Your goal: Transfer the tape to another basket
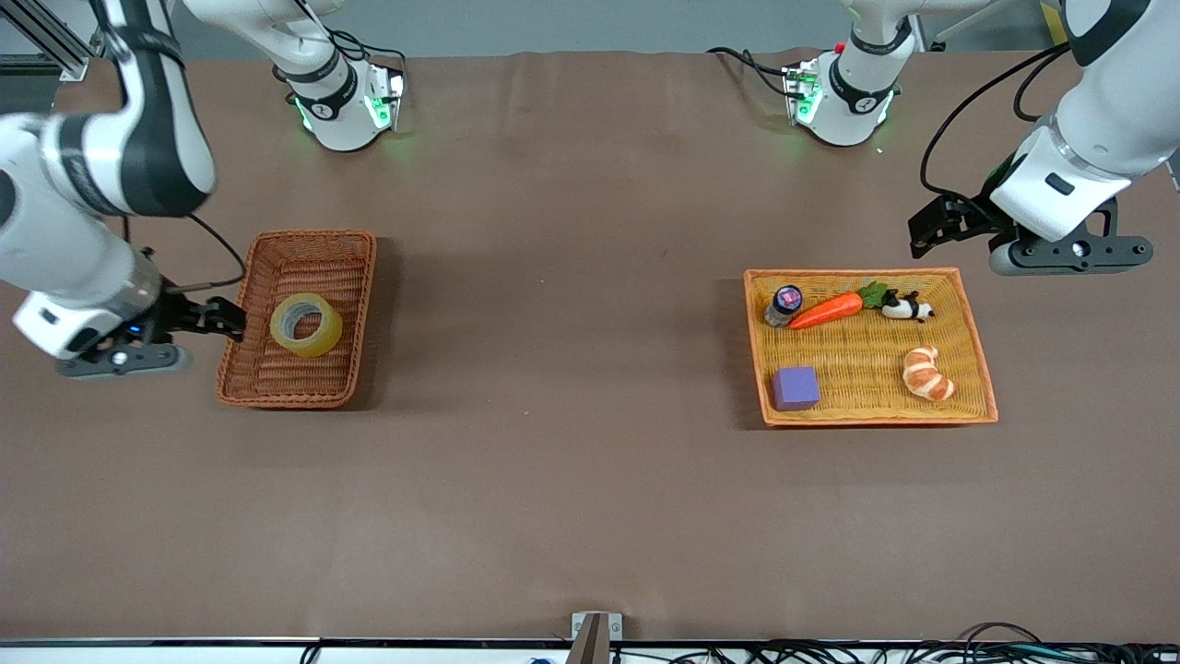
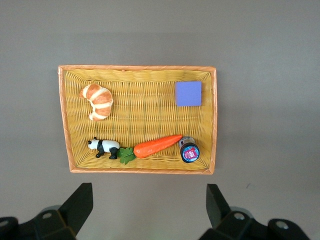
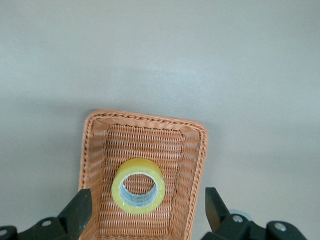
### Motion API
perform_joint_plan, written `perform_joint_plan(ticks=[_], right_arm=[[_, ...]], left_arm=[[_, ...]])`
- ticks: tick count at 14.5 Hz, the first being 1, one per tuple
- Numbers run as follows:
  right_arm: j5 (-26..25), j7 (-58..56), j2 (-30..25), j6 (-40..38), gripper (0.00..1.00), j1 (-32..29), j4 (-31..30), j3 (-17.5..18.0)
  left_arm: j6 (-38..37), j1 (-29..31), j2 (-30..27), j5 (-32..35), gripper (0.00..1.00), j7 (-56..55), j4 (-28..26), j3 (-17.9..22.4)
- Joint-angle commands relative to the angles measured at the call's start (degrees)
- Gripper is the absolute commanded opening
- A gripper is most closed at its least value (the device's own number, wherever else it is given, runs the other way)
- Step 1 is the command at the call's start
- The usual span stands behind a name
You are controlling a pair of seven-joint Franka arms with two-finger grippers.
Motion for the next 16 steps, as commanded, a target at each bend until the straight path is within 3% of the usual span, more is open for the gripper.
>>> perform_joint_plan(ticks=[1, 5, 16], right_arm=[[1.0, 0.4, 0.7, -8.6, 1.00, -1.8, 10.2, 0.9], [5.0, 0.3, -5.8, -13.6, 1.00, -3.3, 11.0, 0.6], [5.7, 4.4, -9.0, -17.3, 1.00, -3.0, 10.2, 0.4]], left_arm=[[-0.4, 0.1, -0.1, -0.7, 1.00, 0.7, 0.2, 0.3], [0.9, 0.2, 0.3, 0.0, 1.00, 0.7, 0.4, 0.3], [1.1, -0.1, 1.3, 4.5, 1.00, 0.8, 0.8, -0.1]])
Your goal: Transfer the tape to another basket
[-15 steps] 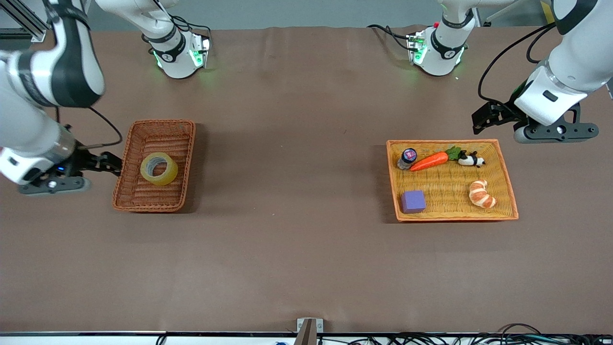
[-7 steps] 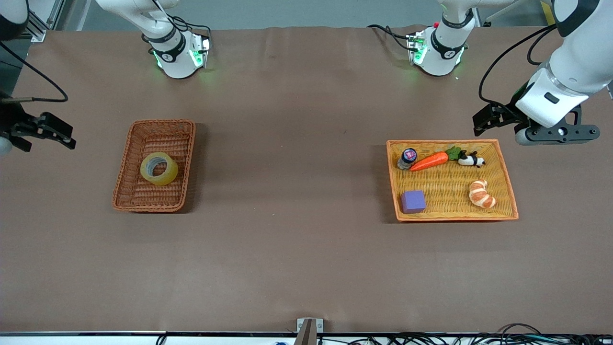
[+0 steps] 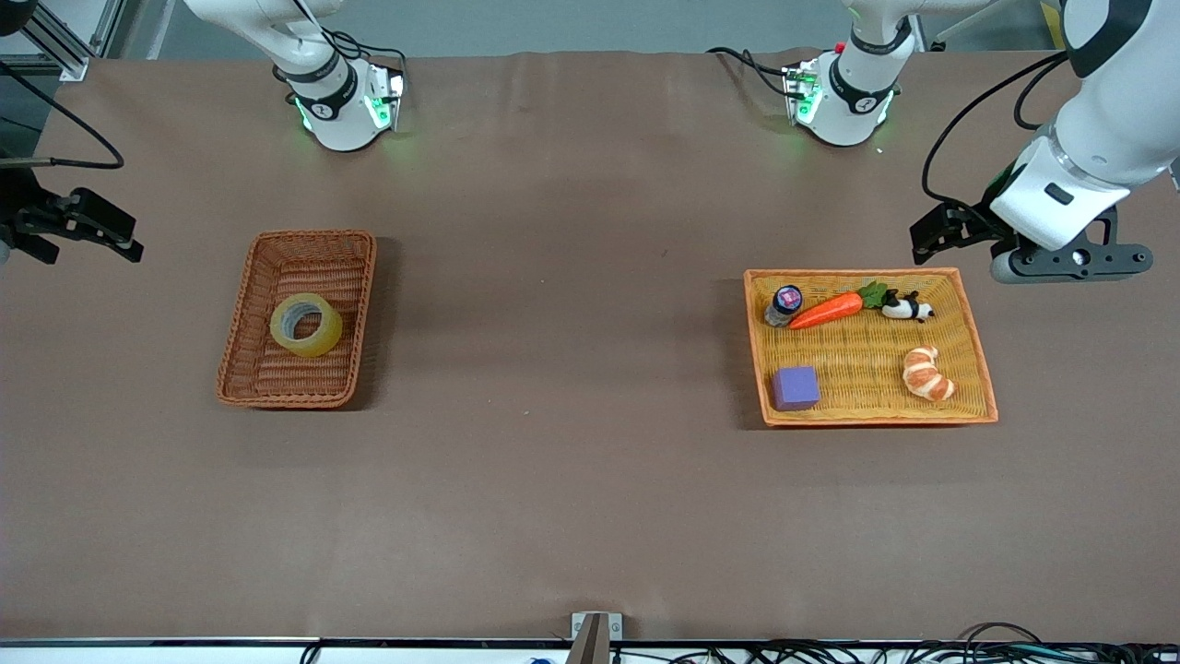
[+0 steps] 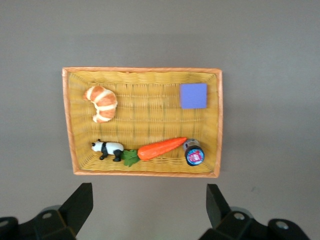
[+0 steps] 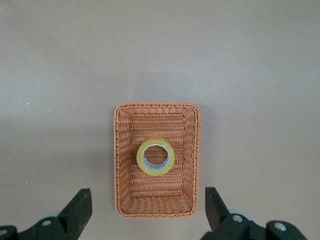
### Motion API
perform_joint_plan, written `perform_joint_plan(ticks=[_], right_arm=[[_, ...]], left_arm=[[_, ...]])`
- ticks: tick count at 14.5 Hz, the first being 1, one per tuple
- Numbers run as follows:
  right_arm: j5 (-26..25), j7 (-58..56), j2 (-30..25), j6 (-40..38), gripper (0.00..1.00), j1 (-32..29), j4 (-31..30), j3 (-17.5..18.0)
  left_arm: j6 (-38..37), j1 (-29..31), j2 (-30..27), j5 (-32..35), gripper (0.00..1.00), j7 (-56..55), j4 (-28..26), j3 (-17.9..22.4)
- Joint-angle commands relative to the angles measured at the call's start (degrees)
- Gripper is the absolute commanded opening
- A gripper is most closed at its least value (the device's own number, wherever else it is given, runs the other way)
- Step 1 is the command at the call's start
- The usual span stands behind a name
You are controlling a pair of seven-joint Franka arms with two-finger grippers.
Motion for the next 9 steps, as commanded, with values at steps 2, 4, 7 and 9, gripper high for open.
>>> perform_joint_plan(ticks=[2, 4, 7, 9], right_arm=[[1.0, 1.0, -1.5, 0.4, 1.00, -0.3, -1.9, 0.2], [1.0, 0.9, -1.1, 0.9, 1.00, -0.5, -2.1, 0.2], [0.4, 0.8, -1.1, 1.4, 1.00, 0.0, -2.1, 0.5], [0.4, 0.8, -1.1, 1.4, 1.00, 0.0, -2.1, 0.5]], left_arm=[[0.4, -0.1, 1.1, 2.5, 1.00, 1.4, 1.0, -0.2], [0.4, 0.0, 1.4, 2.5, 1.00, 1.7, 2.1, -0.2], [0.4, 0.0, 1.5, 1.9, 1.00, 2.0, 2.6, -0.2], [0.4, 0.0, 1.5, 1.8, 1.00, 2.0, 2.6, -0.2]])
